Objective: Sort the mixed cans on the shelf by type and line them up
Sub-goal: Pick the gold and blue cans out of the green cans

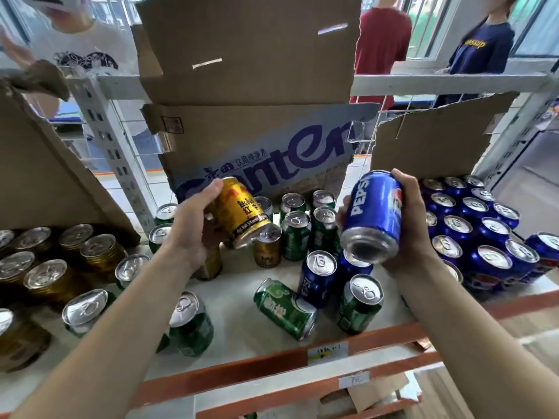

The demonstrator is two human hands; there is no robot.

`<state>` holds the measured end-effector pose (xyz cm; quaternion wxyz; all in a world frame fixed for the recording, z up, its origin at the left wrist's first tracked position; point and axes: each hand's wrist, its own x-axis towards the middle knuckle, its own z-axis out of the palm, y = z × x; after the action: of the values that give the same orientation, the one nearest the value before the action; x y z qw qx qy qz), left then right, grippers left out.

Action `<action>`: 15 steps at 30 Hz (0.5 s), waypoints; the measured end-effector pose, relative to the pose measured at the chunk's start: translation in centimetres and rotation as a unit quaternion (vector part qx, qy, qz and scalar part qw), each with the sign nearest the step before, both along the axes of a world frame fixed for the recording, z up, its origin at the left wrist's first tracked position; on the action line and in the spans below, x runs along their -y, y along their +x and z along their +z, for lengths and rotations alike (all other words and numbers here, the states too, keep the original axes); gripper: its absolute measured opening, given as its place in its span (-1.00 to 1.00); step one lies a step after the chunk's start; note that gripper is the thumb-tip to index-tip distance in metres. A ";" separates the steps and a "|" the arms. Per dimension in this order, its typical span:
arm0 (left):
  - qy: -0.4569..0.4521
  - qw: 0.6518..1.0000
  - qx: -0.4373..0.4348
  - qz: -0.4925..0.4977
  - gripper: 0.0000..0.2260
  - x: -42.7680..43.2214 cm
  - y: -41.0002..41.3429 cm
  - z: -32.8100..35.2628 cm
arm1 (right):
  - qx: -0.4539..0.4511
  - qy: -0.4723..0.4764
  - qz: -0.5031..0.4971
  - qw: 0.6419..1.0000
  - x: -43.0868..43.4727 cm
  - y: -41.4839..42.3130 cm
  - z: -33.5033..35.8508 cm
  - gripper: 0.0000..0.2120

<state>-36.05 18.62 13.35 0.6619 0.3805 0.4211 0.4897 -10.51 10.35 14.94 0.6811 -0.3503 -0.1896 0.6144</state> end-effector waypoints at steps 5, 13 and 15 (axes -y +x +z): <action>-0.024 0.995 0.057 -0.080 -0.74 2.2 2.2 -0.1 | 0.061 -0.098 0.006 0.993 0.4 -1.7 -1.9 -0.54; -0.047 0.991 0.034 -0.123 -0.68 2.7 6.2 -1.3 | 0.145 -0.159 -0.017 0.976 1.0 0.5 -1.9 -0.53; -0.057 0.989 0.026 -0.136 -0.67 2.8 7.7 -1.4 | 0.139 -0.161 -0.025 0.977 1.6 1.4 -1.8 -0.53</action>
<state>-28.35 15.79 11.92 0.7537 0.3827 0.3751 0.3805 -9.10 8.72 13.11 0.5977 -0.5418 -0.1722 0.5653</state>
